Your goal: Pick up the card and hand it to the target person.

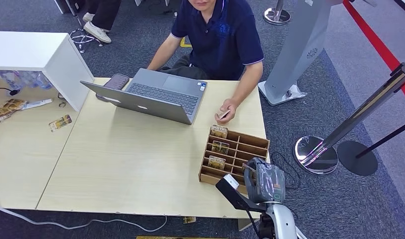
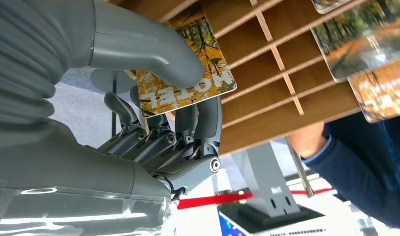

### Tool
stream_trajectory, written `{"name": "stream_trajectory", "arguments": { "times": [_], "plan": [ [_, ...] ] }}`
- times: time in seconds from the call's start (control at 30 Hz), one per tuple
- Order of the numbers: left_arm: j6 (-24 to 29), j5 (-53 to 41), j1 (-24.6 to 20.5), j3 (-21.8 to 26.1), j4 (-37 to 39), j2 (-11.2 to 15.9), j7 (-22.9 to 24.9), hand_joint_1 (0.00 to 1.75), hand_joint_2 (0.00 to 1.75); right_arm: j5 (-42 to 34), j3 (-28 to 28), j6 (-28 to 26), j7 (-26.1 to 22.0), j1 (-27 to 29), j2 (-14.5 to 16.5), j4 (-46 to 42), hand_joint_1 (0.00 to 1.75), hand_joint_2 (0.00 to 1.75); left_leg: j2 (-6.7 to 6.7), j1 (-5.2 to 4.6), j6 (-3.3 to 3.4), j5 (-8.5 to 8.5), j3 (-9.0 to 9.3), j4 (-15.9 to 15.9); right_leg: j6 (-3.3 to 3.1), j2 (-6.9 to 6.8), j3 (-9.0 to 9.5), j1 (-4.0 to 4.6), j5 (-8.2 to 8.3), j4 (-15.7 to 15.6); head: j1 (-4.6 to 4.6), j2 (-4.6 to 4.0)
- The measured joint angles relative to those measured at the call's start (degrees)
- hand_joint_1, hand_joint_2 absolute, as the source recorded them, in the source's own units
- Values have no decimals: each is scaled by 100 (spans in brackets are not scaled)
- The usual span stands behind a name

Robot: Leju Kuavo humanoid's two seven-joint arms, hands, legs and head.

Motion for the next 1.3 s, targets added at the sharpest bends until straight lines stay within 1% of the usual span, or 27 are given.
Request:
{"name": "stream_trajectory", "arguments": {
  "times": [0.1, 0.23, 0.33, 0.57, 0.87, 1.0, 1.07, 1.13, 1.17, 1.3],
  "plan": [
    [-18, -34, -37, -35, 1, -12, 22, 0, 0, 60, -102, 52, -139, -146, 56, -286, 151, 175, 3, -1, 0, 0, -5, 4, 0, 3, -6, -1, 0, 6, 0, 0],
    [-48, -68, -82, -70, 14, -24, 42, 0, 0, -18, -105, 118, -296, -327, 120, -472, 151, 175, 5, -1, 1, 1, -6, 5, 0, 3, -9, -1, 2, 7, 0, 0],
    [-61, -81, -104, -84, 32, -37, 49, 0, 0, -135, -110, 24, -424, -395, 205, -508, 154, 175, 3, 0, 0, -1, -2, 4, 0, 3, -4, 0, 0, 5, 0, 0],
    [-95, -146, -165, -146, 19, -50, 99, 0, 0, -503, 45, -204, -728, -685, 433, -382, 151, 175, 5, 1, -1, -1, 5, -2, -1, 5, 3, 1, 1, -1, 0, 0],
    [-161, -266, -316, -270, -10, -98, 249, 0, 0, -1129, 221, -136, -951, -1319, 811, 585, 155, 175, 11, 2, -2, 4, 9, -6, 0, 11, 5, 2, 7, -4, 0, 0],
    [-163, -270, -321, -274, -9, -101, 254, 0, 0, -1149, 224, -154, -975, -1338, 825, 640, 155, 175, 5, 2, -2, 1, 16, -10, 1, 7, 16, 2, 3, -9, 0, 0],
    [-188, -307, -353, -311, 12, -119, 263, 0, 0, -906, 217, -159, -855, -1384, 839, 793, 154, 175, 5, 2, -1, 1, 18, -11, 0, 6, 19, 2, 3, -11, 0, 0],
    [-220, -364, -419, -372, 24, -151, 309, 0, 0, -671, 217, -164, -712, -1530, 922, 1220, 155, 175, 6, 3, -1, 3, 18, -12, 0, 6, 19, 3, 5, -13, 0, 0],
    [-232, -387, -454, -396, 20, -167, 343, 0, 0, -705, 226, -174, -706, -1623, 991, 1500, 155, 175, 6, 3, -1, 4, 18, -13, 0, 6, 19, 3, 6, -13, 0, 0],
    [-280, -470, -576, -487, 30, -234, 446, 0, 0, -821, 143, -339, -834, -1936, 1281, 2592, 151, 175, 14, 3, 0, 15, 20, -21, -2, 11, 18, 4, 20, -20, 0, 0]
  ]
}}
